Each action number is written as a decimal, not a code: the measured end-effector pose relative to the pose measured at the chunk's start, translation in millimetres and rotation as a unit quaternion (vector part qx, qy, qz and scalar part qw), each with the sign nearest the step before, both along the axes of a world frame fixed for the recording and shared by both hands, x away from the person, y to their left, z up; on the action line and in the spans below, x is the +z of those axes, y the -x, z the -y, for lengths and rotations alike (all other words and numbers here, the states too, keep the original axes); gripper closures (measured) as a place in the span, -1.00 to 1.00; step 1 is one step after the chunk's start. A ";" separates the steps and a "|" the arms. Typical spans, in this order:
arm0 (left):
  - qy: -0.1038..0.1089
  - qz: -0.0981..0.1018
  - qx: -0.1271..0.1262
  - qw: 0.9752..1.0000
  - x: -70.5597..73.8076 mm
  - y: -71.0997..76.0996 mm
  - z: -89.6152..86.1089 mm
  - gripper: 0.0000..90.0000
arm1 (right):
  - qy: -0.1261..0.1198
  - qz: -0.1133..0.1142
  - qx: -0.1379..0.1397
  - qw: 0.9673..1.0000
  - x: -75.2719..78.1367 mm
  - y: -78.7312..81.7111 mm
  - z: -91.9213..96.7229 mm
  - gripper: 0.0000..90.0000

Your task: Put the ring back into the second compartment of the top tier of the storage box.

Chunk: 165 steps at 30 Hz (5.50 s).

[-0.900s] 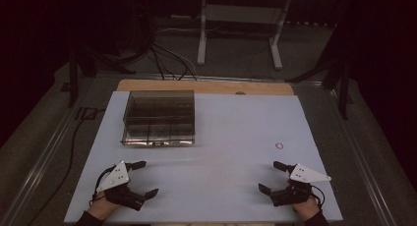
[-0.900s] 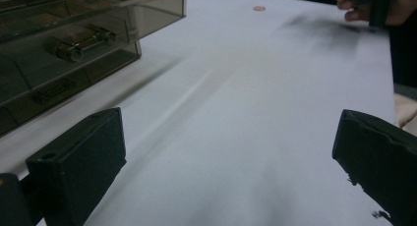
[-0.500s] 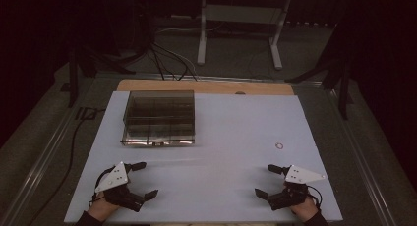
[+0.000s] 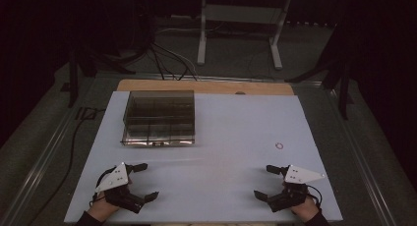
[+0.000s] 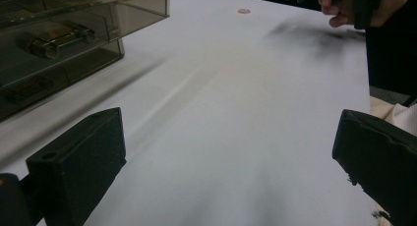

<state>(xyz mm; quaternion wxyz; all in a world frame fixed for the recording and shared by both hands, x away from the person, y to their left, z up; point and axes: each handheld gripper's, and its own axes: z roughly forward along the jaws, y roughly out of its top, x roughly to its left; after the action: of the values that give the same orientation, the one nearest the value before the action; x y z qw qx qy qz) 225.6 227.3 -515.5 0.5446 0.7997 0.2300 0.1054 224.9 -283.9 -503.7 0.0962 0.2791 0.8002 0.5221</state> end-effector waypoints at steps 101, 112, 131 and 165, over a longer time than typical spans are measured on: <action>0.015 -0.001 -0.004 1.000 0.6 0.2 -1.3 -0.98 | 0.059 -0.040 -0.227 0.971 11.9 -120.1 61.6 -0.82; 0.015 -0.001 -0.005 1.000 0.5 -0.1 -1.3 -0.98 | 0.104 -0.064 -0.245 0.962 0.4 -123.7 66.1 -0.40; 0.016 -0.002 -0.006 1.000 0.4 -0.1 -1.3 -0.98 | 0.160 -0.088 -0.266 0.947 -13.2 -128.2 63.7 0.55; 0.016 -0.002 -0.007 1.000 -0.1 -0.5 -1.1 -0.98 | 0.178 -0.099 -0.263 0.943 -18.0 -132.2 54.8 0.94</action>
<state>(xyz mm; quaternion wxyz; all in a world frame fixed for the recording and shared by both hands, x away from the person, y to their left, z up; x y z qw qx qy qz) 226.1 228.4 -515.5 0.5572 0.7928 0.2272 0.0963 357.1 -338.8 -521.7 0.1987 0.5085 0.7836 0.2965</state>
